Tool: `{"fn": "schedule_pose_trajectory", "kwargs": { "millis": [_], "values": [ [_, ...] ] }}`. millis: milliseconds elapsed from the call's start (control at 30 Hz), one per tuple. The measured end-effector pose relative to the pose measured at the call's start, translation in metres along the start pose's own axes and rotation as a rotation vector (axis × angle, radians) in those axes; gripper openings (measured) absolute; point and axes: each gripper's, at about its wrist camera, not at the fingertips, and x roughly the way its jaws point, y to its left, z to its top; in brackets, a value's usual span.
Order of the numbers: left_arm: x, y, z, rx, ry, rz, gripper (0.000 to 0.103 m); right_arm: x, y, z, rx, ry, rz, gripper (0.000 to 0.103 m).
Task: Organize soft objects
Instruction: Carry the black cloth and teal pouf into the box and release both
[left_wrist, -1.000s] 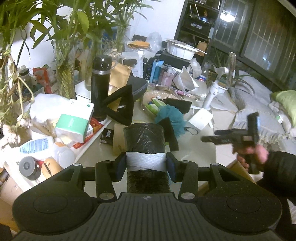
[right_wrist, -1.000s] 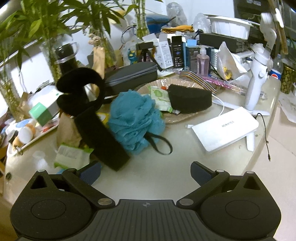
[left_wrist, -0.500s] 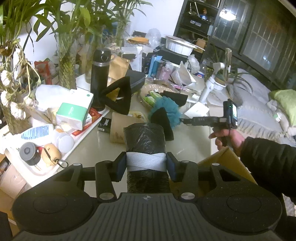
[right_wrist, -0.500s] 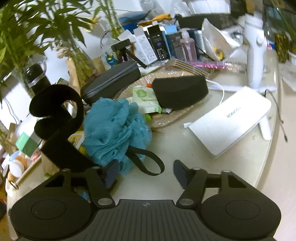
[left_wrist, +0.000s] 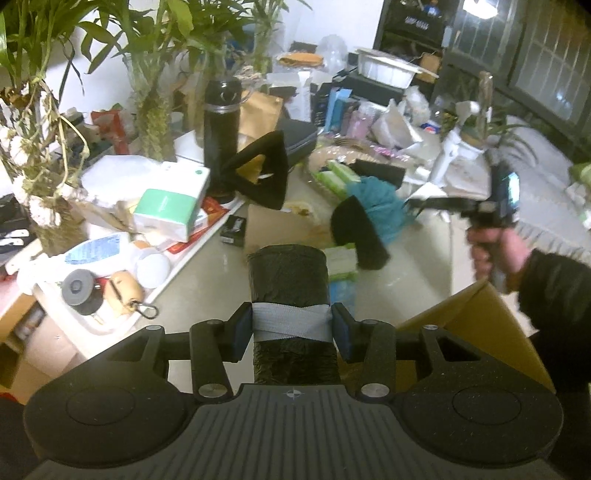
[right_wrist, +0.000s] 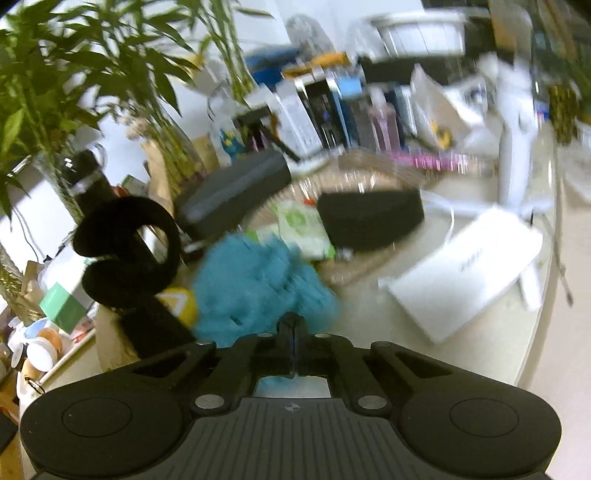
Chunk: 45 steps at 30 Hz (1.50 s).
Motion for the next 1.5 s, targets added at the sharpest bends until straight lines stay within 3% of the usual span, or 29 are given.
{"fn": "schedule_pose_trajectory", "kwargs": {
  "millis": [400,767,1067,1300,1500],
  "values": [
    [-0.01,-0.012,0.005,0.04,0.007,0.102,0.044,-0.087,0.031,0.044,-0.139,-0.183,0.005,0.003],
    [-0.021,-0.019,0.004,0.033,0.025,0.128,0.044,-0.162,0.051,0.051,-0.228,-0.207,0.008,0.003],
    [-0.028,-0.023,0.002,-0.022,0.096,0.161,0.044,-0.235,0.08,0.049,-0.297,-0.244,0.094,0.003],
    [-0.035,-0.03,-0.002,-0.095,0.181,0.109,0.044,-0.279,0.103,0.04,-0.335,-0.264,0.181,0.003],
    [-0.041,-0.032,-0.014,-0.15,0.209,0.039,0.044,-0.308,0.119,0.033,-0.359,-0.271,0.248,0.003]
  ]
}}
